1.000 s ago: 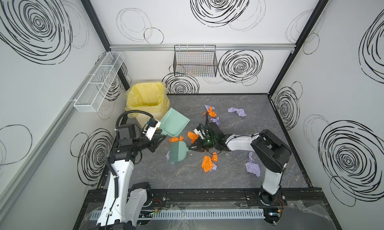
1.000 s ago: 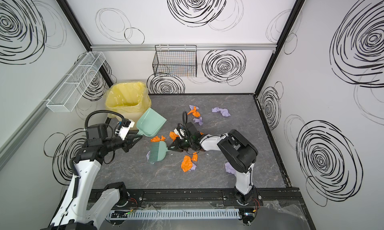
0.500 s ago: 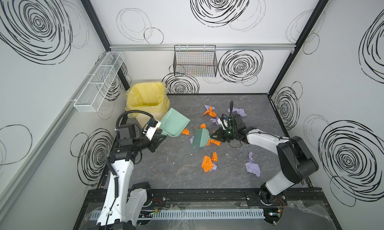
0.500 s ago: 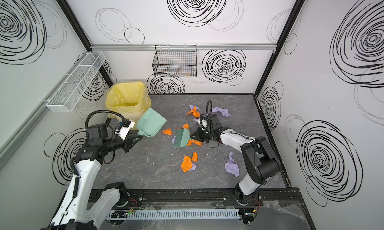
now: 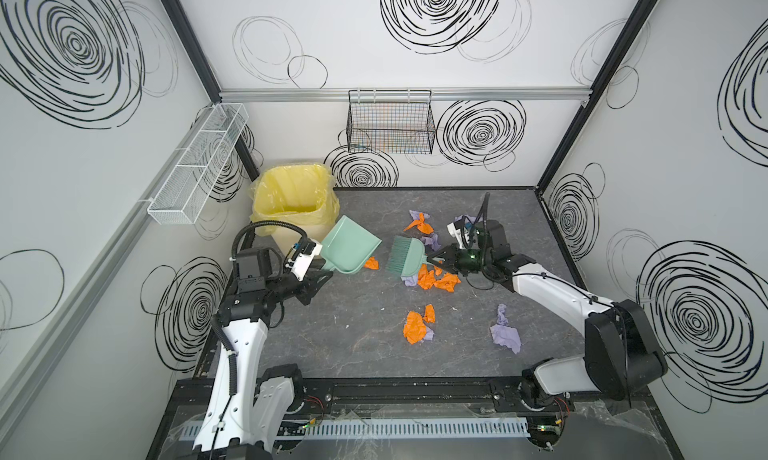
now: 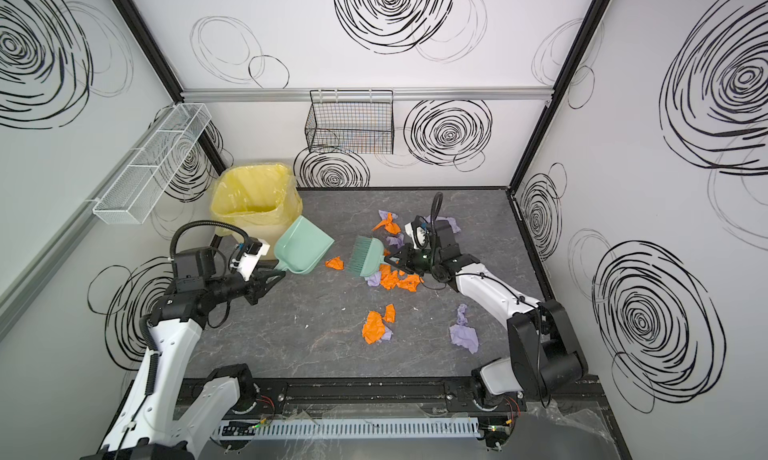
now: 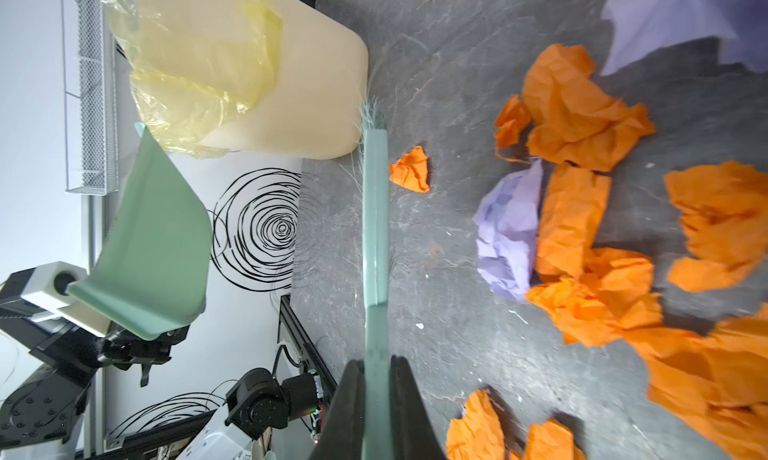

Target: Sweep away the paper scraps from the table

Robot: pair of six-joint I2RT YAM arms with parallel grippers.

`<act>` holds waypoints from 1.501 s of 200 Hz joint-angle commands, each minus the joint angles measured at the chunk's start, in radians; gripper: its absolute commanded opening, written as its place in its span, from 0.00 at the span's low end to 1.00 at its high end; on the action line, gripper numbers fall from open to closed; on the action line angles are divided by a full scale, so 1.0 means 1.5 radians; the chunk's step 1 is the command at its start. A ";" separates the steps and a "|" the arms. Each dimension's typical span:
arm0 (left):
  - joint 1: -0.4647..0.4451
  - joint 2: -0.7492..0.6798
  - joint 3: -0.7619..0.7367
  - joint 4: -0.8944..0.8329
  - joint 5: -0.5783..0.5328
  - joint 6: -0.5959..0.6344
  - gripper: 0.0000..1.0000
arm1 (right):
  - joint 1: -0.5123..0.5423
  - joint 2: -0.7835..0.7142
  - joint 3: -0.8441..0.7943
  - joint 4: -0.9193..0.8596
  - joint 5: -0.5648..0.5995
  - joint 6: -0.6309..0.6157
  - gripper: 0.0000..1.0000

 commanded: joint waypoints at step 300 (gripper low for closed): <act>0.005 0.010 -0.006 0.006 0.032 0.025 0.00 | -0.033 -0.020 -0.067 -0.076 0.079 -0.089 0.00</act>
